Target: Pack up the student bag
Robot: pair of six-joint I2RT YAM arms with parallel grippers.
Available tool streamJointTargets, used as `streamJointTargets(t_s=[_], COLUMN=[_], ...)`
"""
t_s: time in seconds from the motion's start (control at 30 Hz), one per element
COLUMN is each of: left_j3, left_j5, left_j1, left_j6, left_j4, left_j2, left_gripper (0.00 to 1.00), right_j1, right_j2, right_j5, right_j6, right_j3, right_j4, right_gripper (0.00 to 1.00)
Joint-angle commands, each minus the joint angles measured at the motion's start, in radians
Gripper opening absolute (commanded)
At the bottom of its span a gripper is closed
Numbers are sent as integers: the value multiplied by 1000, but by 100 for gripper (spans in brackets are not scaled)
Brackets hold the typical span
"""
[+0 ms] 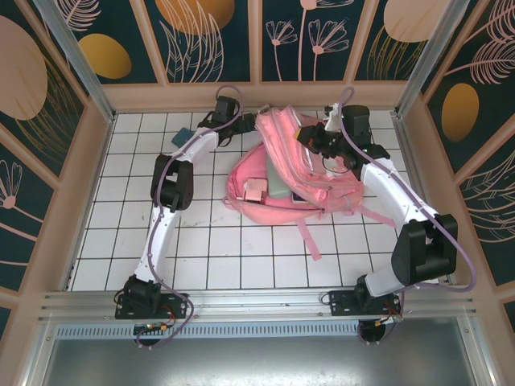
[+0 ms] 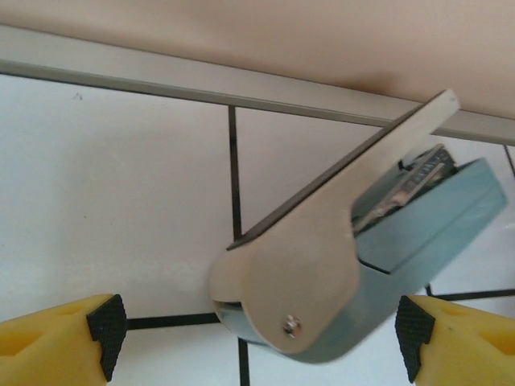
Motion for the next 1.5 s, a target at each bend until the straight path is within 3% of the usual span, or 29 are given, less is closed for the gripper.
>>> streamJointTargets(t_s=[0.0, 0.23, 0.47, 0.73, 0.83, 1.03, 1.47], left_j3=[58, -30, -289, -670, -742, -642, -74], left_j5=[-20, -43, -73, -58, -14, 56, 5], left_j1=[13, 17, 17, 17, 16, 16, 24], left_j6=[-43, -70, -92, -127, -107, -87, -89], left_j4=[-36, -133, -147, -42, 19, 93, 122], left_j2=[31, 4, -141, -401, -473, -450, -70], left_gripper=[88, 85, 84, 84, 84, 85, 94], right_j1=[-19, -20, -23, -32, -33, -25, 3], right_j2=[-41, -17, 4, 35, 46, 39, 10], right_j5=[17, -12, -55, -104, -115, -102, -22], right_j6=[16, 4, -5, -23, -17, 15, 19], right_j3=[46, 63, 72, 85, 84, 71, 76], right_j4=[54, 53, 61, 63, 77, 100, 57], right_gripper=[0, 0, 0, 0, 0, 0, 0])
